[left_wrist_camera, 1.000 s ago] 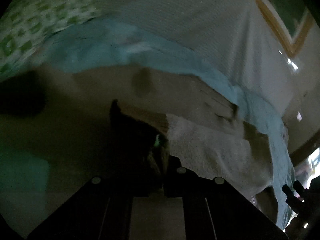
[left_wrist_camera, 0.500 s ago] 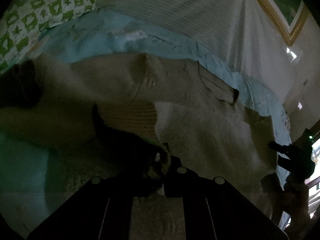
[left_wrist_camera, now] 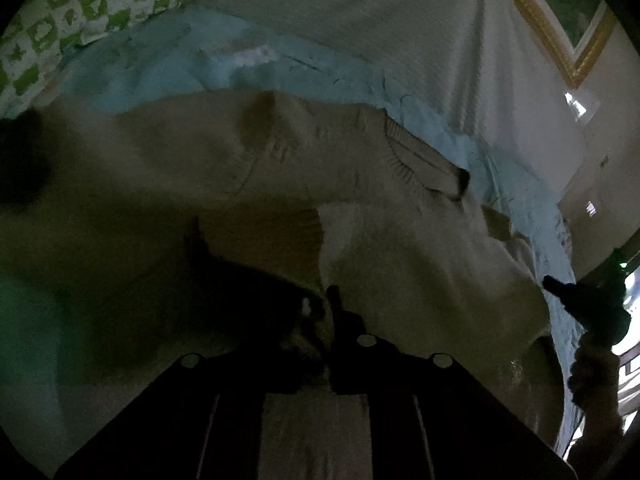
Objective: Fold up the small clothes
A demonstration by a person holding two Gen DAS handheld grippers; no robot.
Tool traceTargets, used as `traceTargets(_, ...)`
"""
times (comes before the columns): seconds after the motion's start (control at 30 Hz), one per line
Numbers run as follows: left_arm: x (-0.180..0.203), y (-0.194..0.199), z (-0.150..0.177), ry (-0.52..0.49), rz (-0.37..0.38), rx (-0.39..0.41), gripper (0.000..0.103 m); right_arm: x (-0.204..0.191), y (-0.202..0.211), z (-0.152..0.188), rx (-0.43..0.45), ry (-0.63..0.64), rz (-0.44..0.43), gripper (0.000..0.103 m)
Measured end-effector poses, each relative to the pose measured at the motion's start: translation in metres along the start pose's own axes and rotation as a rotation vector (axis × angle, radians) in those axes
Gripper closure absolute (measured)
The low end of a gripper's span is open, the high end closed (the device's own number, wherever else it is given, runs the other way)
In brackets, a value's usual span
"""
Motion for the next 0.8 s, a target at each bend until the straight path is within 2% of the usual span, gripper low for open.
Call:
traceTargets(0.1,-0.002,0.008,0.005,-0.03,-0.023,-0.001,0.088,-0.033,0.021,0.015,0.017,0.055,-0.06,0.098)
traceTargets(0.17,-0.006,0.014,0.006,-0.027,-0.025,0.004,0.087,-0.054,0.027,0.025,0.012,0.09,-0.107,0.093)
traceTargets(0.2,-0.008,0.018,0.008,-0.024,-0.023,0.006,0.086,-0.065,0.029,0.034,0.002,0.104,-0.133,0.079)
traceTargets(0.23,-0.011,0.023,0.01,-0.022,-0.023,0.008,0.085,-0.072,0.029,0.04,-0.006,0.11,-0.151,0.055)
traceTargets(0.3,-0.016,0.032,0.013,-0.023,-0.029,0.013,0.079,-0.091,0.029,0.06,-0.026,0.142,-0.192,0.034)
traceTargets(0.4,-0.032,0.055,0.016,-0.014,-0.057,0.041,0.075,-0.117,0.02,0.081,-0.069,0.194,-0.215,0.034)
traceTargets(0.57,-0.068,0.093,0.008,0.026,-0.133,0.114,0.059,-0.136,0.004,0.11,-0.135,0.194,-0.269,0.034)
traceTargets(0.7,-0.092,0.106,-0.006,0.072,-0.18,0.143,0.038,-0.146,-0.005,0.125,-0.167,0.193,-0.282,0.034)
traceTargets(0.8,-0.109,0.113,-0.021,0.125,-0.207,0.172,0.035,-0.152,-0.007,0.13,-0.182,0.201,-0.29,0.034)
Point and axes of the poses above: each gripper's, at about its wrist camera, not at the fingertips, and y roughly against the way its jaws point, x to its right, z to its underside, the point moved 3 cm from there along -y, roughly the way its jaws point, and after that the axes turned 2 degrees about y, right-handed, at the moved point
